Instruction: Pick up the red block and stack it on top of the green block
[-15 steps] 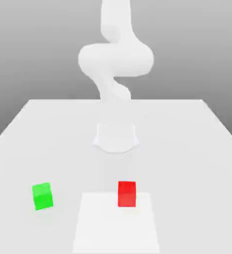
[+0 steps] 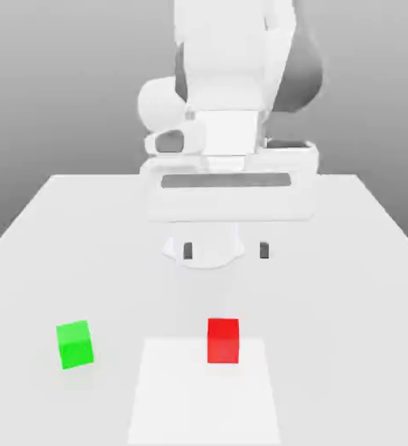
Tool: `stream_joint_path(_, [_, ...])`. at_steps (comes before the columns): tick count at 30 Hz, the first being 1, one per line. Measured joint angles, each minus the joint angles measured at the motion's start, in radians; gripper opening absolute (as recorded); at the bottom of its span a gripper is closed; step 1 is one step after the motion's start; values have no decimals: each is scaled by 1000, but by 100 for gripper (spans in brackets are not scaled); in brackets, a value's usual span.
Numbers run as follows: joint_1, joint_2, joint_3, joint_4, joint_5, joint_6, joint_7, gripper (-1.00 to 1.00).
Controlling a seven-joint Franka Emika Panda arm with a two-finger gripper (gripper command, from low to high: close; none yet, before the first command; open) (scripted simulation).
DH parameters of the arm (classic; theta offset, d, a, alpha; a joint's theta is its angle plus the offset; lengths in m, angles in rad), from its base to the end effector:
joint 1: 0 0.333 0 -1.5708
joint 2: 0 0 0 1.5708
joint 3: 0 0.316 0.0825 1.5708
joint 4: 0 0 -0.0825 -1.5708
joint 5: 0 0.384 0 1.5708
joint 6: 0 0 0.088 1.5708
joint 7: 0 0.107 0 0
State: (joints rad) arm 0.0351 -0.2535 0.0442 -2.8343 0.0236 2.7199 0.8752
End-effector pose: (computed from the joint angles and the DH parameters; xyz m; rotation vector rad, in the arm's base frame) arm 0.3756 0.0279 0.2844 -2.8189 1.2208 -0.1899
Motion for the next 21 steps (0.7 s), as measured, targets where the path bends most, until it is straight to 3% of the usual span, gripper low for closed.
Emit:
stream_joint_path(3, [3,174,8,-68,-13,131,25,0])
stream_joint_path(8, [21,384,-18,-60,-53,305,57,0])
stream_joint_path(9, [28,420,-26,-55,-57,336,60,-100])
stream_joint_path(16, [29,429,-27,-54,-62,344,64,-100])
stream_joint_path(21, [22,274,-11,-76,-30,211,41,-100])
